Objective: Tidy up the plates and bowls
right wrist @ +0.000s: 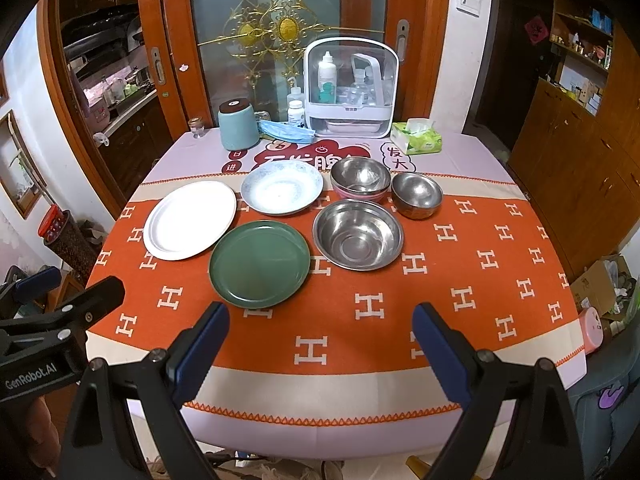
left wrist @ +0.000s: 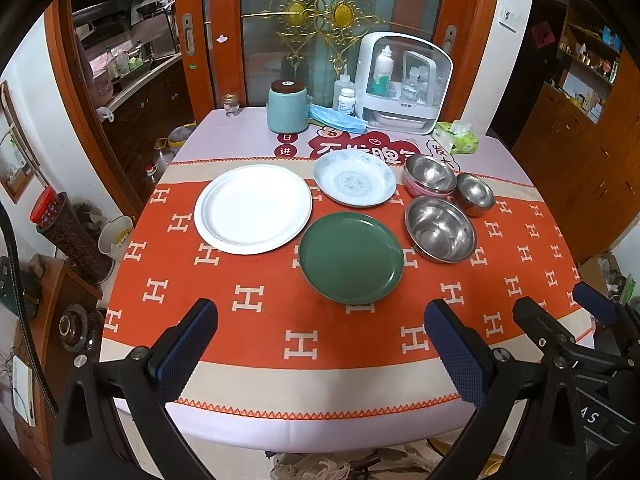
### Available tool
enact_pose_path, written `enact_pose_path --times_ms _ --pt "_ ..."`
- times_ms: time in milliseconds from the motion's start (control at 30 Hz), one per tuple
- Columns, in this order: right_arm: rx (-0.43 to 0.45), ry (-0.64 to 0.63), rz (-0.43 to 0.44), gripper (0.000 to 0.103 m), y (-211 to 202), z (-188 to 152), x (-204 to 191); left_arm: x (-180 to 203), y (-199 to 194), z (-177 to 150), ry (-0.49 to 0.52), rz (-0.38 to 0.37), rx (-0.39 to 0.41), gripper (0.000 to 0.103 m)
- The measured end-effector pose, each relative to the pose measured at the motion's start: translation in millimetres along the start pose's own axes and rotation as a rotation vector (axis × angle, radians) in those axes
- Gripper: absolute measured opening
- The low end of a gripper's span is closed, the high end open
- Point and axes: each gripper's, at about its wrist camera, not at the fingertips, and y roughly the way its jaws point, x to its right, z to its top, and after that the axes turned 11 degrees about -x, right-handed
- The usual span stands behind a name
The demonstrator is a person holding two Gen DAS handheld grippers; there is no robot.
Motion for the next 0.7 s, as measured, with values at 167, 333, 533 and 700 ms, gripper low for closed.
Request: enact_pose_path --times_ms 167,333,533,700 --pt "0.003 0.002 0.001 0.093 0.4 0.3 -0.8 -1.4 0.5 0.0 0.001 0.004 -0.001 0.102" --pt "0.01 0.003 0.006 0.093 -0.6 5.3 2.3 -3.7 3.0 2.2 -0.001 0.01 -0.001 0.102" --pt "0.016 -0.002 0.017 0.093 1.2 9.6 4.5 -2.7 4.6 5.2 -0.01 0.023 -0.002 0.102" --pt "0.018 -0.021 0.034 0.093 4.2 13.8 6.5 1.8 6.5 6.4 -0.025 0.038 -0.008 0.102"
